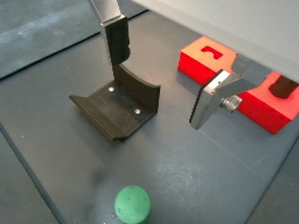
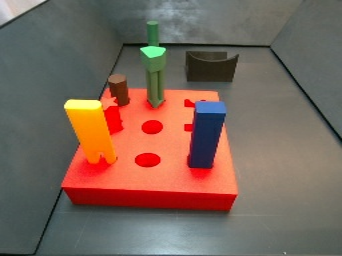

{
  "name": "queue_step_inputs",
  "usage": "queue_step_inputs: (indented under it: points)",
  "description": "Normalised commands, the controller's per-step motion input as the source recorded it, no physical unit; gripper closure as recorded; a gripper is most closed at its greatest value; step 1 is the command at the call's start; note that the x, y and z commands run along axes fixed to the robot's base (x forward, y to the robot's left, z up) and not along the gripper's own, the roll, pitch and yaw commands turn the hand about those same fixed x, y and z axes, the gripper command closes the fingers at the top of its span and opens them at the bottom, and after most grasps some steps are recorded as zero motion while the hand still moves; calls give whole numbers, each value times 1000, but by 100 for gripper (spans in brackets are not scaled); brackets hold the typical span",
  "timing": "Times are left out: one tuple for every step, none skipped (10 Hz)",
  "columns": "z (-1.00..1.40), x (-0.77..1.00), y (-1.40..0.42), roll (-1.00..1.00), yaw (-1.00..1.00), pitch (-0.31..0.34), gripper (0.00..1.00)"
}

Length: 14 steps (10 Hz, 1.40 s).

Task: Pick up the round object. Move up. Move to above the board. Insert the round object.
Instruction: Pick up the round object.

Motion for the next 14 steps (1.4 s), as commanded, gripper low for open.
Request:
queue_step_inputs:
  points:
    - [-431,-109,563,-104,0,-227,0]
    - [-740,0,929,-87,140,-140,0]
    - [-1000,-6,1000,0,123,-79,0]
    - [-1000,-51,1000,0,106,-64,0]
    - [-814,0,800,-96,60,-109,0]
    - [-766,0,669,-180,0,-99,0]
    - [-769,-74,540,-179,0,-117,0]
    - [-731,-60,240,-210,0,-116,0]
    - [-786,0,0,-150,0,-104,0]
    - [-789,-166,-109,-103,-11,-141,0]
    - [-683,-71,-297,-46,-9,-146,0]
    - [-489,-23,-74,-101,-17,-136,0]
    - [-486,-60,0,-156,-37,-146,0]
    - [-26,-54,129,-116,-31,-103,0]
